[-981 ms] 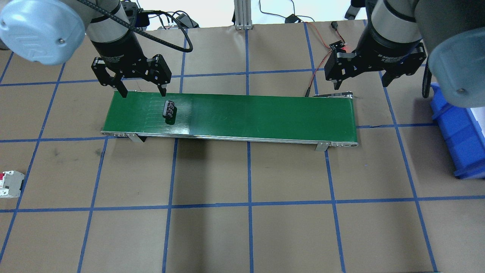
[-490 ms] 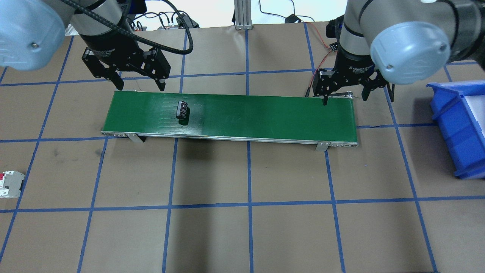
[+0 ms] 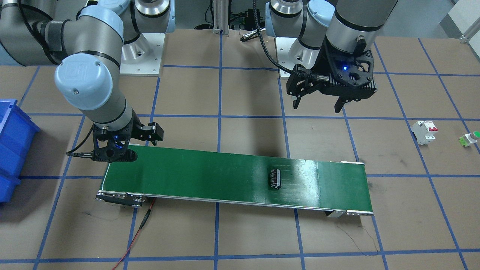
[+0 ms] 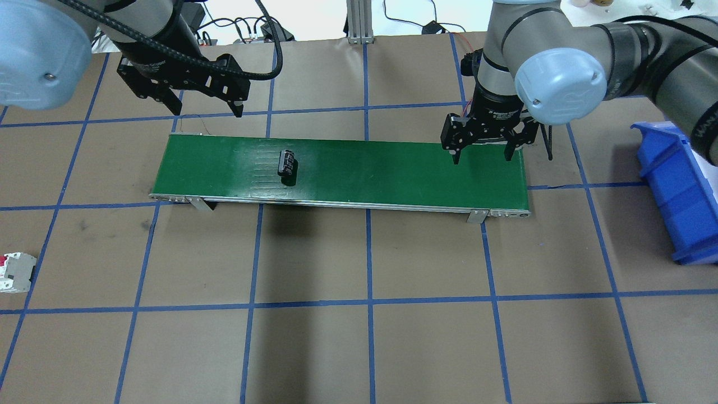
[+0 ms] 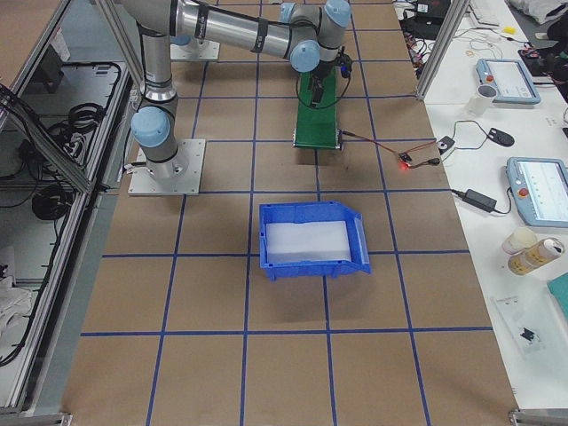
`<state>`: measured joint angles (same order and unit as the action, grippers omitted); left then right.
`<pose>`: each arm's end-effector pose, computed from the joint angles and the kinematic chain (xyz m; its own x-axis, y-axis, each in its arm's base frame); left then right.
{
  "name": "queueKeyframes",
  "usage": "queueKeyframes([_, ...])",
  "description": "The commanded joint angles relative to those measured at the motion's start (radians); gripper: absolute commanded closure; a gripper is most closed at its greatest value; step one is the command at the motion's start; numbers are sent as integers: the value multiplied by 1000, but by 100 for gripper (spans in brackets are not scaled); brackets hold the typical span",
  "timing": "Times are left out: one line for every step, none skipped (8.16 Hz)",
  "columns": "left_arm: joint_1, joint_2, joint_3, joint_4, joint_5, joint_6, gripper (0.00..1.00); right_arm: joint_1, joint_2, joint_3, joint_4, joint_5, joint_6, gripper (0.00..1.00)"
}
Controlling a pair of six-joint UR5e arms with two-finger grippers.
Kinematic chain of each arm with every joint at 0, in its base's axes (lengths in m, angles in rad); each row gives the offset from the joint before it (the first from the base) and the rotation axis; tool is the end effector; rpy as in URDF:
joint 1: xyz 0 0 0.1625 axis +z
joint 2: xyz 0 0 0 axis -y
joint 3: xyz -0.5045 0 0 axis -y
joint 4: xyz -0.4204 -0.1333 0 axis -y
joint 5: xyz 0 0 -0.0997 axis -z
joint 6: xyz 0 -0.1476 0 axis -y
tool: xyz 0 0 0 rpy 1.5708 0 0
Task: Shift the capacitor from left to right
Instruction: 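Raise the left gripper while the right gripper moves to the belt's far end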
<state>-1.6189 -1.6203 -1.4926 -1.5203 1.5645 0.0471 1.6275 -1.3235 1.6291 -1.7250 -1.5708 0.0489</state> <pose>-0.1608 -0.5492 0.5392 -0.9954 0.0954 0.0025 0.0949 0.9923 -0.0793 0.1671 -0.5922 0.3642 -0.9999 -0.0084 0.0074 -0.0072 0.9886 0.1506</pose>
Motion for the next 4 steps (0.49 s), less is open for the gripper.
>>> queueKeyframes([-4,-7,-3,5,-44,-4,0,-1,13,108,-304,127,0,0])
queueKeyframes([-4,-1,-6,-9,-70,2,0,-3,13,168,-411,121,-36,0])
queueKeyframes([-3,3,-5,-45,-76,2,0,-17,12,185,-418,127,-49,0])
queueKeyframes([-4,-7,-5,-46,-75,0,0,-67,6,198,-407,182,-70,0])
